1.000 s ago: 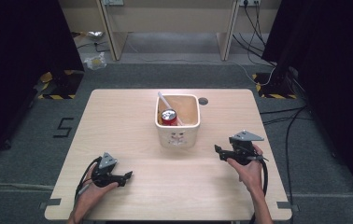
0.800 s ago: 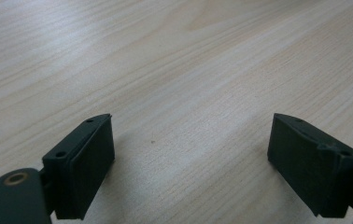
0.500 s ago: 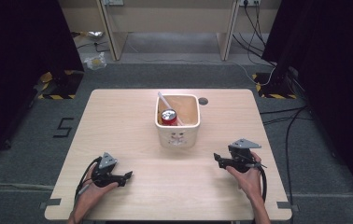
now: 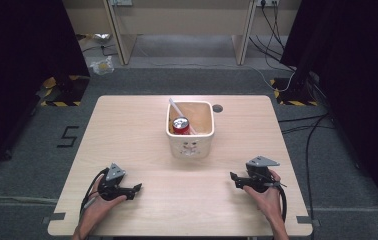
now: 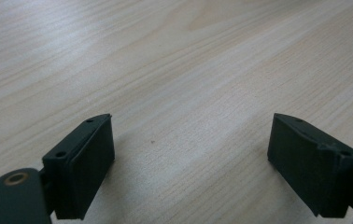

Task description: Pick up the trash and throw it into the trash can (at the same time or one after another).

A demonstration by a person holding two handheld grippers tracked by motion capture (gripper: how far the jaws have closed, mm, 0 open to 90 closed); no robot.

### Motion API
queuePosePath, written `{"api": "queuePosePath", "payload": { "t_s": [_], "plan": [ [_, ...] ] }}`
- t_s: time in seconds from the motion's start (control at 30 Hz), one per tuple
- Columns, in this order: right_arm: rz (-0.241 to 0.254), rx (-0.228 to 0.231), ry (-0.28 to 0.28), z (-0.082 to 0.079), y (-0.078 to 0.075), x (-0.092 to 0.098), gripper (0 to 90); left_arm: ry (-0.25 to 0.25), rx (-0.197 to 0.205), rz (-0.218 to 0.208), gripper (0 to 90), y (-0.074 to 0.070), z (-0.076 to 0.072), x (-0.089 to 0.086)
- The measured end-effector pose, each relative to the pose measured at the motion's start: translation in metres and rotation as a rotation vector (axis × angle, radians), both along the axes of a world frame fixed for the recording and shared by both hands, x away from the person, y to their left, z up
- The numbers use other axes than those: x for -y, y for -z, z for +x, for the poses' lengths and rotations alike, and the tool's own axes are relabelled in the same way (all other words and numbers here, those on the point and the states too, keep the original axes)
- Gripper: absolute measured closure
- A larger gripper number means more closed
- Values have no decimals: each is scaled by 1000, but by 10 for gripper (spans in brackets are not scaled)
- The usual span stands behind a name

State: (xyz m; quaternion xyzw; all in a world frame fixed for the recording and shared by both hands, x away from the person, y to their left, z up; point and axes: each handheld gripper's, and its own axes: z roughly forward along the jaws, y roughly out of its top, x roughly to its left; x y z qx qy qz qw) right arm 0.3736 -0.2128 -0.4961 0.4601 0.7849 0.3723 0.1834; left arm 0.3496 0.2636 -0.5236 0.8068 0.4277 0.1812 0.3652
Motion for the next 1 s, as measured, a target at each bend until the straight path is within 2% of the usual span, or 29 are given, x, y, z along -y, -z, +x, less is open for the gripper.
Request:
{"api": "queuePosePath", "payload": {
  "t_s": [0.13, 0.3, 0.53, 0.73, 1.0],
  "plan": [
    [1, -13, 2, -3, 3, 0, 262, 0, 0, 0, 139, 0, 0, 0],
    [-33, -15, 2, -5, 8, 2, 255, 0, 0, 0, 139, 0, 0, 0],
    [-50, -38, 5, -7, 16, 1, 238, 0, 0, 0, 139, 0, 0, 0],
    [-74, -5, 2, -10, 20, -3, 184, -1, -1, -1, 139, 0, 0, 0],
    [-79, -10, 8, -12, 20, -5, 156, 0, -1, -1, 139, 0, 0, 0]
  ]
}}
